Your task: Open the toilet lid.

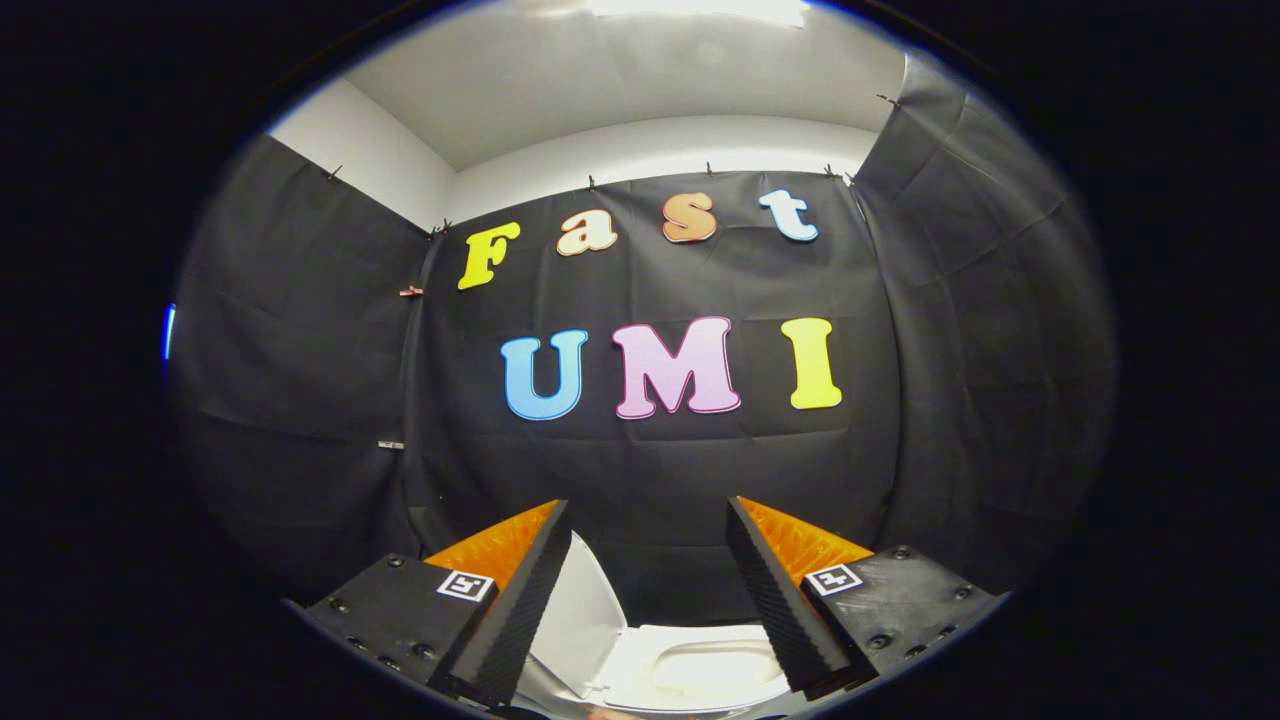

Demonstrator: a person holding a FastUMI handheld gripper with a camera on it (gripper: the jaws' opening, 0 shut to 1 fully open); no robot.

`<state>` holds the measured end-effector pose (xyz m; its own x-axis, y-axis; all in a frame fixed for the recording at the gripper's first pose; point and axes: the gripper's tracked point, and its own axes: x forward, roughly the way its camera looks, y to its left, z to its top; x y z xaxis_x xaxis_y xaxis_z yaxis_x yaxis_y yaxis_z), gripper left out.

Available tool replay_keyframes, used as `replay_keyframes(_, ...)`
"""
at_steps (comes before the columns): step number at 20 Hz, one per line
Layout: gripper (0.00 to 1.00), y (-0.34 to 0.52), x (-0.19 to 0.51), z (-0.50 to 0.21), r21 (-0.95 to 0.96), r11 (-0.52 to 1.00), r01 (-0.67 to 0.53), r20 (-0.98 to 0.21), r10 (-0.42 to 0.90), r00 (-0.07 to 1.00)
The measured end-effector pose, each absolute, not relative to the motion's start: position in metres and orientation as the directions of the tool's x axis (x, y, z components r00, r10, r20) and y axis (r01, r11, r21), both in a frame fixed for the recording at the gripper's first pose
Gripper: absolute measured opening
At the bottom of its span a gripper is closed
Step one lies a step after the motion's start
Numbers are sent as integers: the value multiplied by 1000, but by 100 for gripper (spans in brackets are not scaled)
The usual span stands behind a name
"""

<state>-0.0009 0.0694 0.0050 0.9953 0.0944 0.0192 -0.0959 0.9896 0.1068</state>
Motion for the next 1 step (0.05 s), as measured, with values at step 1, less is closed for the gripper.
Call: replay_keyframes(1, 97, 70, -1, 4, 105, 990, -96, 18, 95, 995)
